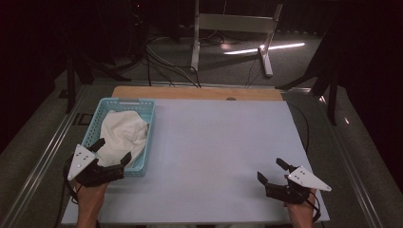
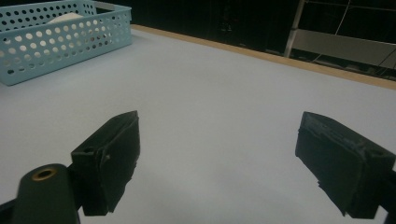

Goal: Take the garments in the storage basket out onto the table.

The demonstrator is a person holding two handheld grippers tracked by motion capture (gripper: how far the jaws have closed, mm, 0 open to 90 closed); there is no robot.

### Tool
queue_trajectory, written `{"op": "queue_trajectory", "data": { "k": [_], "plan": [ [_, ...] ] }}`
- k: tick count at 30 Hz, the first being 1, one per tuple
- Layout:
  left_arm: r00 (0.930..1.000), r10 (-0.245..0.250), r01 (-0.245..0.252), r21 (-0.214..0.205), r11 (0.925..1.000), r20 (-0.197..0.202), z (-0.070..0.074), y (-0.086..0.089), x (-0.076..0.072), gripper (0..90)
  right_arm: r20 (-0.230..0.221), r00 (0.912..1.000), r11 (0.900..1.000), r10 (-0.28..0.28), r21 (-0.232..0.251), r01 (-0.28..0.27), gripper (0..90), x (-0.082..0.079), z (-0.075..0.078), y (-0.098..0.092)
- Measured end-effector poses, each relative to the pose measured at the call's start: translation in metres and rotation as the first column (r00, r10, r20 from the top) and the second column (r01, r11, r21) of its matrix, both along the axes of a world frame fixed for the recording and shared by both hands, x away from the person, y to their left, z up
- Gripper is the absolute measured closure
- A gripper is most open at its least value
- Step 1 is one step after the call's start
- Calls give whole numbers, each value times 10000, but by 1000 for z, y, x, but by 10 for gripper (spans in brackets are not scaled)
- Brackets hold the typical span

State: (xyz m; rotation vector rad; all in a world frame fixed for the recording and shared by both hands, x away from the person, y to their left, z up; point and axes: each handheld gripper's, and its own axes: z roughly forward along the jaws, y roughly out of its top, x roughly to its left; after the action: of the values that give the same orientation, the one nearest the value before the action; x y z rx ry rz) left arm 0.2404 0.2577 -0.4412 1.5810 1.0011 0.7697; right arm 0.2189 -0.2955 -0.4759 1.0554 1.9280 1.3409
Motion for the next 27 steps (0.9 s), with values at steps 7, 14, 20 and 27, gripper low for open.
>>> {"op": "queue_trajectory", "data": {
  "k": [7,14,20,27],
  "plan": [
    [10000,-29,29,270,9996,11,-1,-2,0,1,20,10000,10000,-22,23,22,144,0,0,0],
    [10000,-39,39,-101,9999,4,1,0,-1,1,29,9999,9999,-102,74,102,146,0,0,-1],
    [9993,-263,265,-65,9996,252,12,-3,-2,1,107,9995,9994,-293,186,291,147,-2,0,-2],
    [9967,-695,684,264,9973,425,19,-8,0,1,166,9994,9993,-290,237,286,150,-3,1,-2]
  ]
}}
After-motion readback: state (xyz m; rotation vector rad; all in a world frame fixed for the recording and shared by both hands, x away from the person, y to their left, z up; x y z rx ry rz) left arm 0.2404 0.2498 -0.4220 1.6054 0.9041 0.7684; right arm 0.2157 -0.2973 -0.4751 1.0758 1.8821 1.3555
